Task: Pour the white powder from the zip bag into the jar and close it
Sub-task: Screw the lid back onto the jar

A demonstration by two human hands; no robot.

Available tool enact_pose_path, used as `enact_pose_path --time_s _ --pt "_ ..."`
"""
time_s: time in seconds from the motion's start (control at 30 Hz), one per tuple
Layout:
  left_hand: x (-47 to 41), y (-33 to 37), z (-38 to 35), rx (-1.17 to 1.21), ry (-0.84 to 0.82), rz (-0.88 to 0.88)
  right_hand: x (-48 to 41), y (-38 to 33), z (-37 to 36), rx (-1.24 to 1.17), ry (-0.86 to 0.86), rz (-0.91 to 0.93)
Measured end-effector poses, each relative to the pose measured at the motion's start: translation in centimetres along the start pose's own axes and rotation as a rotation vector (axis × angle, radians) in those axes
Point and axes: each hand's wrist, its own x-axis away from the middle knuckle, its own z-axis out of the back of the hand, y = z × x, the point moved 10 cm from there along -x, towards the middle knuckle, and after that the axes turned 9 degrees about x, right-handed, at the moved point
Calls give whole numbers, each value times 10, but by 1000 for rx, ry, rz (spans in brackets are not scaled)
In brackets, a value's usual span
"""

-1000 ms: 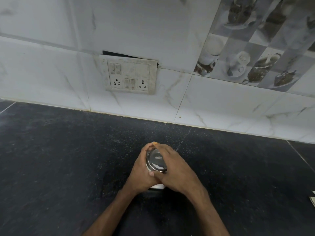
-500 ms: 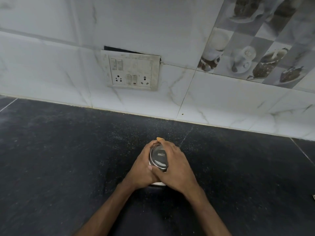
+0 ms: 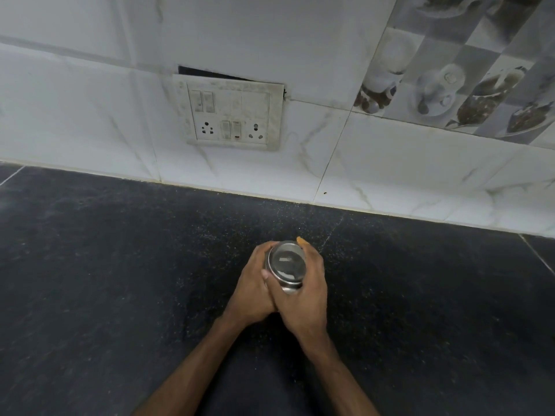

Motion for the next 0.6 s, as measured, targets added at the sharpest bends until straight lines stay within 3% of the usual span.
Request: enact_pose_path --time_s 0.6 --pt "-121 -25 -6 -185 -87 7 -111 33 -44 25 28 11"
